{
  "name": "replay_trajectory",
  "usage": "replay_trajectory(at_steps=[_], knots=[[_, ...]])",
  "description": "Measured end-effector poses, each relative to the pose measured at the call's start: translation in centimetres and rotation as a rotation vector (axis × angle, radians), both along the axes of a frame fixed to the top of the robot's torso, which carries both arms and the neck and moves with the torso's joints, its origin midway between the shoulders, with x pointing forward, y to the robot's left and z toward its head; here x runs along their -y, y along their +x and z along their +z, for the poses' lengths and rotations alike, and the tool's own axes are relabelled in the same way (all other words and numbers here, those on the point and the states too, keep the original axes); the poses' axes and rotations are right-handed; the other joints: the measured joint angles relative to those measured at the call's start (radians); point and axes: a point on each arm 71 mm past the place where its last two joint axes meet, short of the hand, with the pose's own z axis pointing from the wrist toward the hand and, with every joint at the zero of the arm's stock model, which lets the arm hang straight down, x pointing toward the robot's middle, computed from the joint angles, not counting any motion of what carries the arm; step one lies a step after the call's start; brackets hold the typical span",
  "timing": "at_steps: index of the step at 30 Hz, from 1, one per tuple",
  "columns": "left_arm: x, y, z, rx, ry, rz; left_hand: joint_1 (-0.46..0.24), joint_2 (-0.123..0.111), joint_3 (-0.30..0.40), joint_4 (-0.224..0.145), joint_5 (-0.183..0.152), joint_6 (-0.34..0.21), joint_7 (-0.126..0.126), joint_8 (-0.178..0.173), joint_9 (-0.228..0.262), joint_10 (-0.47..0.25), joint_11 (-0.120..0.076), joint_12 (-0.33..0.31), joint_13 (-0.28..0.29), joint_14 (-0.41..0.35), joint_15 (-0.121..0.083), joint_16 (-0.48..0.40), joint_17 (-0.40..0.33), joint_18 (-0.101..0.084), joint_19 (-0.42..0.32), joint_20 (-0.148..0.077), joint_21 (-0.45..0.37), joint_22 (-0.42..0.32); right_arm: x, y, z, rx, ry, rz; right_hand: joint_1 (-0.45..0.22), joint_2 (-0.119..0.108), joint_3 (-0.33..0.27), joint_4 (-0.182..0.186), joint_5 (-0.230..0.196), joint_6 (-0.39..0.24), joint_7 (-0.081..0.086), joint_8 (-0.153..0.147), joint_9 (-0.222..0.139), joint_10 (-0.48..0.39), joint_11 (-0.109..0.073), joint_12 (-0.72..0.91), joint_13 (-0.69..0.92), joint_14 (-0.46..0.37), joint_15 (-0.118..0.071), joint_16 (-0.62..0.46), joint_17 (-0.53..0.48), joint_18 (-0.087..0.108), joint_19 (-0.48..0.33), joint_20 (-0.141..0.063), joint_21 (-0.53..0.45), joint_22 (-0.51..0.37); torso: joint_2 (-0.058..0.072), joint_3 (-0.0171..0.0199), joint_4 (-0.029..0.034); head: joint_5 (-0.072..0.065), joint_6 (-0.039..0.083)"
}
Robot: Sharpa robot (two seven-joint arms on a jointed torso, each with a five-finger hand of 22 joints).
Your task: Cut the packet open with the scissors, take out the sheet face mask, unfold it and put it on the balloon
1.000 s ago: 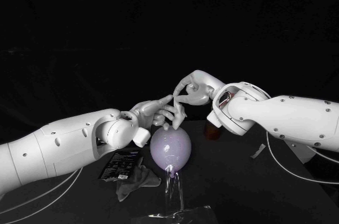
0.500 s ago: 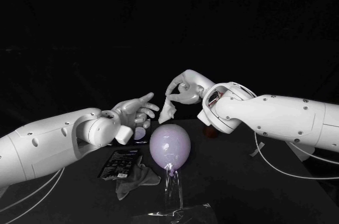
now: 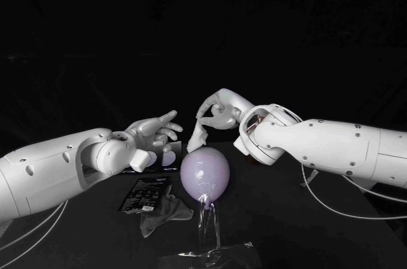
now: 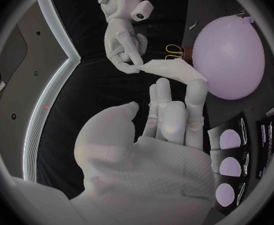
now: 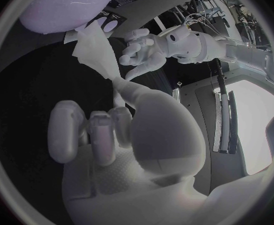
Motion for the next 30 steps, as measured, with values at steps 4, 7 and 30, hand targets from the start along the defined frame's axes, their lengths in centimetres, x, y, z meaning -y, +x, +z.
replay_trajectory(at_steps=[4, 7, 30], knots=[[0.3, -0.2, -0.1, -0.004, 0.004, -0.014, 0.026, -0.006, -0.008, 0.000, 0.000, -0.025, 0.009, 0.000, -0.001, -0.020, 0.008, 0.000, 0.004, 0.004, 0.004, 0.000, 0.005, 0.000, 0.000, 0.000, 0.004, 0.004, 0.7, -0.3, -0.9, -0.019, -0.005, -0.008, 0.000, 0.000, 0.000, 0.000, 0.000, 0.000, 0.000, 0.000, 0.000, 0.000, 0.000, 0.000, 0.000, 0.000, 0.000, 0.000, -0.001, 0.000, 0.000, 0.000, 0.000, 0.000, 0.000, 0.0019, -0.0018, 0.005, -0.002], [0.5, -0.3, -0.2, -0.007, 0.010, -0.025, 0.037, -0.005, -0.012, 0.001, 0.000, -0.044, 0.017, -0.010, -0.009, -0.027, 0.015, 0.000, 0.007, 0.007, 0.007, 0.000, 0.008, 0.000, 0.000, 0.000, 0.008, 0.006, 1.2, -0.6, -1.5, -0.034, -0.010, -0.013, 0.000, 0.000, 0.000, 0.000, 0.000, -0.002, -0.001, 0.000, 0.001, 0.000, 0.000, -0.001, 0.000, 0.000, 0.000, 0.000, -0.001, 0.000, 0.000, 0.000, 0.000, 0.000, 0.000, 0.0031, -0.0027, 0.007, -0.004], [3.3, -2.0, -1.1, -0.027, 0.058, -0.153, 0.208, -0.048, -0.011, -0.016, 0.000, -0.044, 0.014, -0.015, -0.030, -0.035, 0.016, 0.018, 0.027, 0.011, 0.010, 0.014, 0.043, 0.000, 0.001, 0.007, 0.029, 0.026, 4.1, -4.3, -3.6, -0.106, -0.019, -0.017, 0.000, 0.000, 0.003, 0.003, 0.004, 0.000, 0.003, -0.004, 0.001, 0.000, 0.000, -0.004, 0.000, 0.000, 0.000, -0.002, 0.000, 0.000, -0.001, 0.001, -0.001, 0.000, 0.000, 0.0015, -0.0014, 0.007, -0.016]])
